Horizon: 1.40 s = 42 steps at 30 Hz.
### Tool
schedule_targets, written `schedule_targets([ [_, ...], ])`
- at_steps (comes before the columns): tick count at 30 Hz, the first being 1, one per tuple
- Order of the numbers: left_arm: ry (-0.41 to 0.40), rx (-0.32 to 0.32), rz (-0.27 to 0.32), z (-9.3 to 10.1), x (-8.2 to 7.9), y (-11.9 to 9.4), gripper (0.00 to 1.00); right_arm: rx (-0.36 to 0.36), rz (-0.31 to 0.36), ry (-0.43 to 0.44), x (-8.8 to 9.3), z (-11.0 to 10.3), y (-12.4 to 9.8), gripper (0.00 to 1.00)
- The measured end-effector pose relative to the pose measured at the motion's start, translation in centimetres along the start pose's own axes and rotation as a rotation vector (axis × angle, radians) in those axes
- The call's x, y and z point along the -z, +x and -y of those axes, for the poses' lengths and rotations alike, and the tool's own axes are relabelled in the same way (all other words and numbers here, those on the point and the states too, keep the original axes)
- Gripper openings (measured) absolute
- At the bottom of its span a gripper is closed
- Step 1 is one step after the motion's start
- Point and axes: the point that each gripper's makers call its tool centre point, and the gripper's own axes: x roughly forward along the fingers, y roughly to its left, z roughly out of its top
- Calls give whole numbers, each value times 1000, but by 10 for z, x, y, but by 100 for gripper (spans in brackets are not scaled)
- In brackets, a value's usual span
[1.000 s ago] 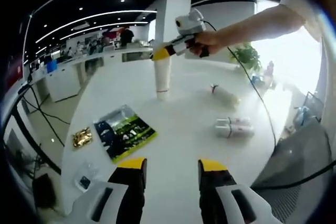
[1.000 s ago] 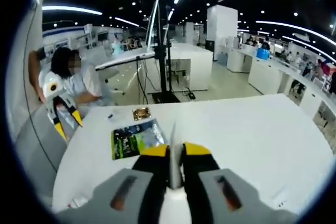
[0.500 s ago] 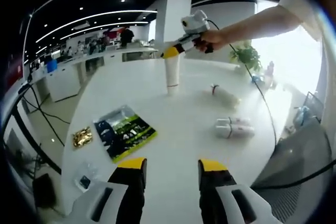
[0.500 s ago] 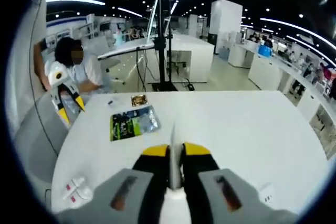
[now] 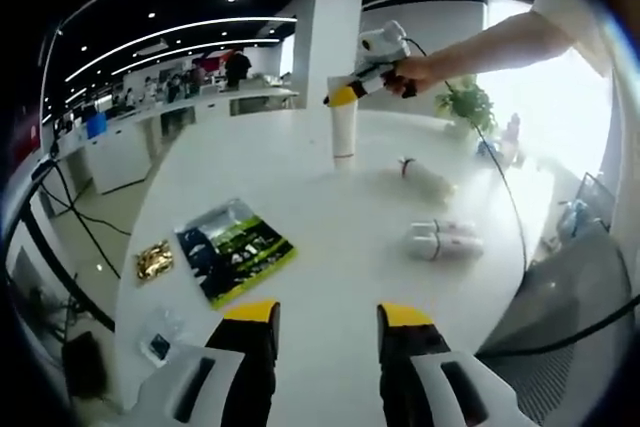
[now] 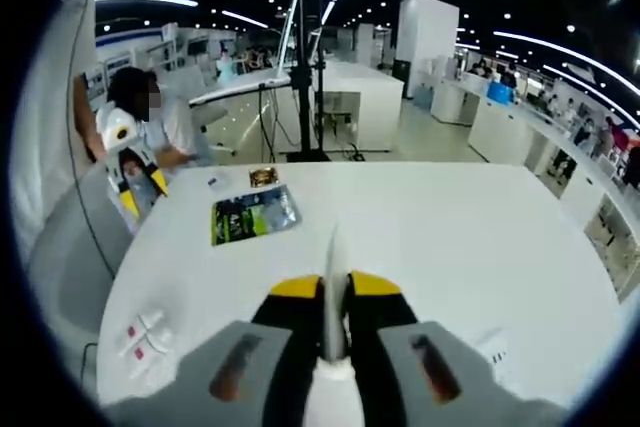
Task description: Arrange the skincare products in the storage area until every visible bottle or jar stands upright without overlapping.
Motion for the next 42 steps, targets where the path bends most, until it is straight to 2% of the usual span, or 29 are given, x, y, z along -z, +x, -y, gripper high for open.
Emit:
schedule_targets([
  [5,4,1,-5,0,1,0,40,-4,8,-7,4,0,-3,10],
  [7,6,0,-8,0,1,0,40,-2,-1,-35,9,0,-2,10],
  [8,4,-1,-7,0,1,0,40,-9,51,-29,2,-1,-1,10],
  [9,3,-3,-6,-1,1,0,40,-11,27,-25,7,1,-4,10],
  [13,4,-3,-10,-1,2,0,40,-24,33,-6,8,5,-6,11],
  [19,8,-1,-12,0,2,1,40,-44,-10,2,9,6,-10,12],
  [24,12,4,-16,1,3,1,40,-55,9,25,-3,6,-18,18],
  [26,20,9,-18,2,3,1,40,-60,-9,18,-5,7,-22,19],
  [32,24,13,-5,4,-1,1,40,-95,-144,-26,4,6,-33,20],
  [35,36,20,-9,7,0,1,40,-95,-171,-68,4,6,-34,16],
  [36,34,19,-7,6,0,1,40,-109,-187,-77,5,5,-35,9],
  [40,31,13,-5,4,-1,1,40,-119,-223,-78,5,6,-34,7],
  [42,42,15,-5,6,-1,1,40,-127,-244,-109,6,6,-34,7],
])
